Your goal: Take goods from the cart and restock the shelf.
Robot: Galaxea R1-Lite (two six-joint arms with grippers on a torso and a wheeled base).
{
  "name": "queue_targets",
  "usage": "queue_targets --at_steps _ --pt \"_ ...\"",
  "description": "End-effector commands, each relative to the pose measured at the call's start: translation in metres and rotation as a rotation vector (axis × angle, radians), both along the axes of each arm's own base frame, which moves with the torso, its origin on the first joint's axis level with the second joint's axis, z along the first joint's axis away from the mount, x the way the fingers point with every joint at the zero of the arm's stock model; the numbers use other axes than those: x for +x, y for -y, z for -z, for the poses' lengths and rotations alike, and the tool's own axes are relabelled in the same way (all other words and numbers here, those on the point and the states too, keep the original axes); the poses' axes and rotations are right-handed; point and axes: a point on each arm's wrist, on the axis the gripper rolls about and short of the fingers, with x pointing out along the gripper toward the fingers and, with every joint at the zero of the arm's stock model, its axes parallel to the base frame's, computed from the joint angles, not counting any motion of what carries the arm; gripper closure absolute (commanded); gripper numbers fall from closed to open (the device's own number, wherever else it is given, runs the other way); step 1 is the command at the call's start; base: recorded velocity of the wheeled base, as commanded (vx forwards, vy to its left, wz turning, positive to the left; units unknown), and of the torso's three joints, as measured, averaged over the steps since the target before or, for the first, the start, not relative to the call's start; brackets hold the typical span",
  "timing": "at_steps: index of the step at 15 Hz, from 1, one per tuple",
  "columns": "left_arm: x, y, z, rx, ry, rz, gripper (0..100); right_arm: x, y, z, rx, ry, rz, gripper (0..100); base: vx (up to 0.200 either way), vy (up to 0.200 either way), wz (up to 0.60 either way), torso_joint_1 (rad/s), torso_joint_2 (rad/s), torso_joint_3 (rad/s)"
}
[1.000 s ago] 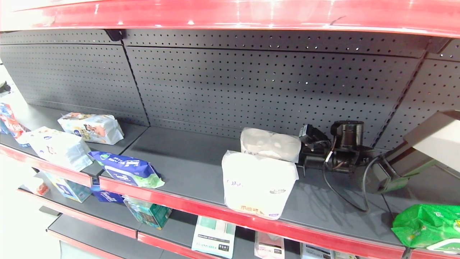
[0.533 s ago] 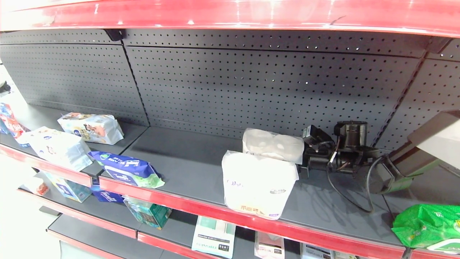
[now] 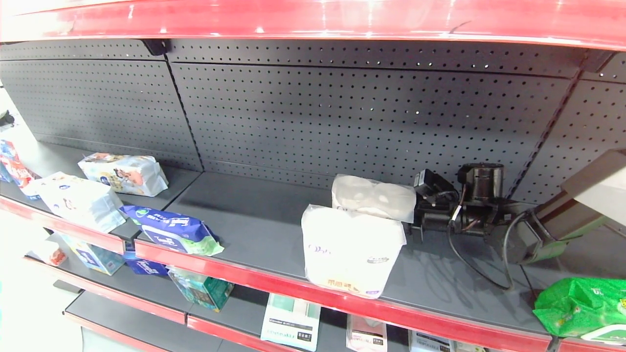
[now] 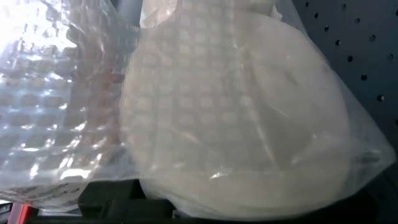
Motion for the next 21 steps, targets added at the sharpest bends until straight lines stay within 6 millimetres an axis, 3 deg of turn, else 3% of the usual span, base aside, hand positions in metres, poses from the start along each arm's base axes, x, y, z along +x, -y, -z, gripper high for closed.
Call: queue_targets --at_steps 1,7,8,14,18,21 --pt "0.000 0.000 0.000 0.000 -0.002 0.000 0 -0.001 0.003 -0.001 0.000 0.001 0.005 100 0.000 0.000 0.00 0.000 0.00 0.000" --pt "0.000 0.000 0.000 0.000 -0.002 0.000 0 -0.001 -0.001 -0.002 -0.005 0.005 0.011 100 0.000 0.000 0.00 0.000 0.00 0.000" --pt "0.000 0.000 0.000 0.000 -0.002 0.000 0 -0.001 -0.001 -0.001 -0.007 0.006 0.016 0 0.000 0.000 0.00 0.000 0.00 0.000" --pt "0.000 0.000 0.000 0.000 -0.002 0.000 0 -0.009 0.003 -0.015 0.004 0.016 0.030 0 0.000 0.000 0.00 0.000 0.00 0.000" --pt "0.000 0.000 0.000 0.000 -0.002 0.000 0 -0.036 0.021 -0.023 -0.010 -0.029 0.077 0 0.000 0.000 0.00 0.000 0.00 0.000" --pt "0.000 0.000 0.000 0.000 -0.002 0.000 0 -0.059 0.046 -0.033 -0.024 -0.053 0.174 0 0.000 0.000 0.00 0.000 0.00 0.000"
